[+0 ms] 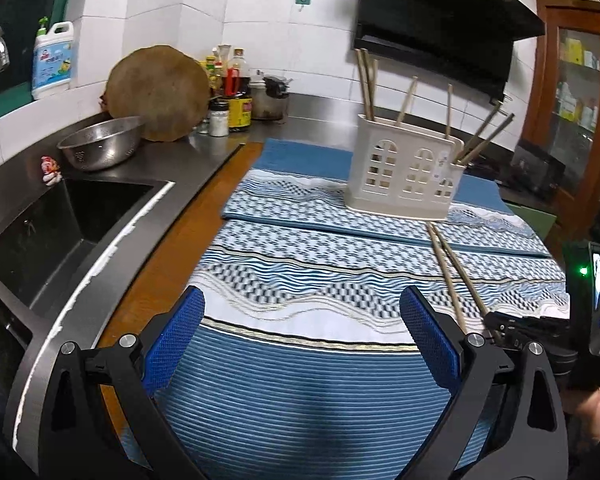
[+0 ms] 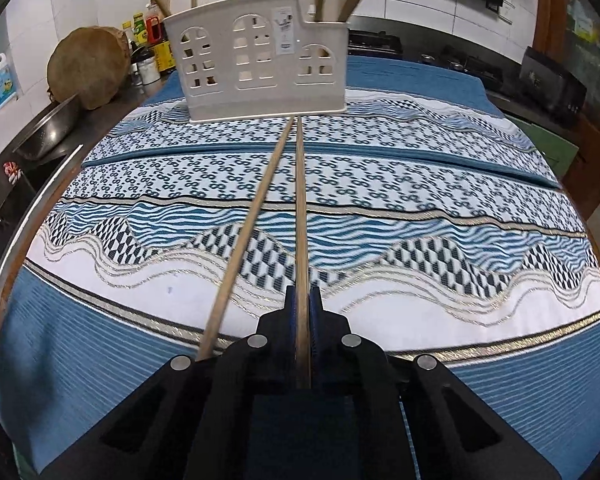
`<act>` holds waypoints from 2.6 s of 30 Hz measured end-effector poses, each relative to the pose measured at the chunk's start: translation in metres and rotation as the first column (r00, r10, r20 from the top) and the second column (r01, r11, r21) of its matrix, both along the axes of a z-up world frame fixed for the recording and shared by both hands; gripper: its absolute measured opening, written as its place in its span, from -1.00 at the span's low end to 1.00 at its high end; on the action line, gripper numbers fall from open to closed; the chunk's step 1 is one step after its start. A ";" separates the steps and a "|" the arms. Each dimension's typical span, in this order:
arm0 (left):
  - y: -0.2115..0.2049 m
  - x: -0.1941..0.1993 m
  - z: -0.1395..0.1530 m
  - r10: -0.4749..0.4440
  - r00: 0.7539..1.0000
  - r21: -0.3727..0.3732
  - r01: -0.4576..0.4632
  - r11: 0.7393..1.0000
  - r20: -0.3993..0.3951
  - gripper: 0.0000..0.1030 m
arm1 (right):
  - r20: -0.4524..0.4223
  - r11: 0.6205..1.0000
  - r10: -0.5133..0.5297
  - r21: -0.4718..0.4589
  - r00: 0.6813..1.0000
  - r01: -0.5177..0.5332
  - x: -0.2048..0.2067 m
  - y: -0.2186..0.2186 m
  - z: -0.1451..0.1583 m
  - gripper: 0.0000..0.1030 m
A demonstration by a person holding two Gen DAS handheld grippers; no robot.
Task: Organize utensils
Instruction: 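Lower the right tool onto a chopstick and close on it, then close the left tool on the other chopstick while the right tool holds its own, then lift both chopsticks upright and carry them over the white caddy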
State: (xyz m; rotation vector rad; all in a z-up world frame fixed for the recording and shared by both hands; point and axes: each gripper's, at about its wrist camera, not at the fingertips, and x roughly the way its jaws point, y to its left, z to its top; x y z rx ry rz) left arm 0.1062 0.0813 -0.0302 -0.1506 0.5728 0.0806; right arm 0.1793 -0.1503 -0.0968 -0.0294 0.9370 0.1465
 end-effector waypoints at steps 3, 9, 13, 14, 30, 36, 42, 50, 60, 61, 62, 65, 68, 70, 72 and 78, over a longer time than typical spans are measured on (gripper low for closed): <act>-0.013 0.002 0.000 -0.029 1.000 -0.003 0.029 1.000 0.000 0.87 | 0.008 1.000 -0.011 0.015 1.000 0.011 -0.004 -0.013 0.002 -0.87; -0.054 0.016 -0.006 -0.146 0.989 -0.020 0.146 0.989 -0.031 0.60 | 0.013 0.999 -0.024 0.040 1.000 0.023 -0.009 -0.037 0.004 -0.87; -0.083 0.032 -0.014 -0.227 0.971 -0.038 0.225 0.974 -0.071 0.41 | 0.017 0.998 -0.022 0.058 1.000 0.021 -0.010 -0.049 0.005 -0.87; -0.089 0.036 -0.016 -0.240 0.967 -0.041 0.238 0.970 -0.079 0.34 | 0.018 0.998 -0.022 0.064 1.000 0.021 -0.011 -0.051 0.005 -0.87; -0.149 0.098 -0.068 -0.376 0.893 -0.108 0.360 0.927 -0.249 -0.55 | 0.013 0.994 -0.002 0.112 1.000 0.000 -0.011 -0.066 -0.003 -0.87; -0.153 0.105 -0.075 -0.367 0.893 -0.115 0.348 0.930 -0.262 -0.64 | 0.018 0.993 0.001 0.115 1.000 -0.003 -0.011 -0.066 -0.003 -0.86; -0.157 0.107 -0.076 -0.349 0.895 -0.079 0.341 0.937 -0.276 -0.66 | 0.016 0.994 0.007 0.107 1.000 -0.009 -0.011 -0.064 -0.003 -0.86; -0.167 0.104 -0.073 -0.304 0.906 0.015 0.322 0.947 -0.294 -0.82 | 0.021 0.997 0.013 0.070 1.000 -0.015 -0.009 -0.060 -0.003 -0.87; -0.137 0.105 -0.062 -0.311 0.912 -0.080 0.300 0.951 -0.268 -0.90 | 0.054 0.996 0.000 0.092 0.999 -0.005 -0.013 -0.070 0.015 -0.87; -0.133 0.104 -0.059 -0.311 0.915 -0.085 0.299 0.950 -0.257 -0.90 | 0.067 0.995 -0.001 0.097 0.998 -0.006 -0.014 -0.072 0.021 -0.87; -0.128 0.102 -0.051 -0.309 0.922 -0.089 0.297 0.951 -0.234 -0.90 | 0.082 0.995 -0.001 0.101 0.997 -0.007 -0.015 -0.074 0.028 -0.87; -0.116 0.096 -0.030 -0.315 0.933 -0.100 0.302 0.948 -0.176 -0.90 | 0.133 0.994 0.006 0.103 0.991 -0.020 -0.018 -0.079 0.053 -0.87; -0.103 0.094 -0.008 -0.313 0.942 -0.113 0.300 0.947 -0.123 -0.90 | 0.187 0.995 0.018 0.094 0.982 -0.037 -0.016 -0.083 0.081 -0.87; -0.097 0.096 0.005 -0.311 0.946 -0.125 0.299 0.946 -0.094 -0.90 | 0.213 0.994 0.038 0.093 0.976 -0.059 -0.010 -0.084 0.102 -0.87; -0.089 0.100 0.018 -0.307 0.949 -0.127 0.297 0.946 -0.067 -0.90 | 0.225 0.993 0.056 0.094 0.973 -0.078 -0.003 -0.085 0.116 -0.87; -0.078 0.115 0.039 -0.313 0.949 -0.107 0.307 0.946 -0.042 -0.90 | 0.231 0.986 0.107 0.097 0.967 -0.133 0.024 -0.084 0.156 -0.87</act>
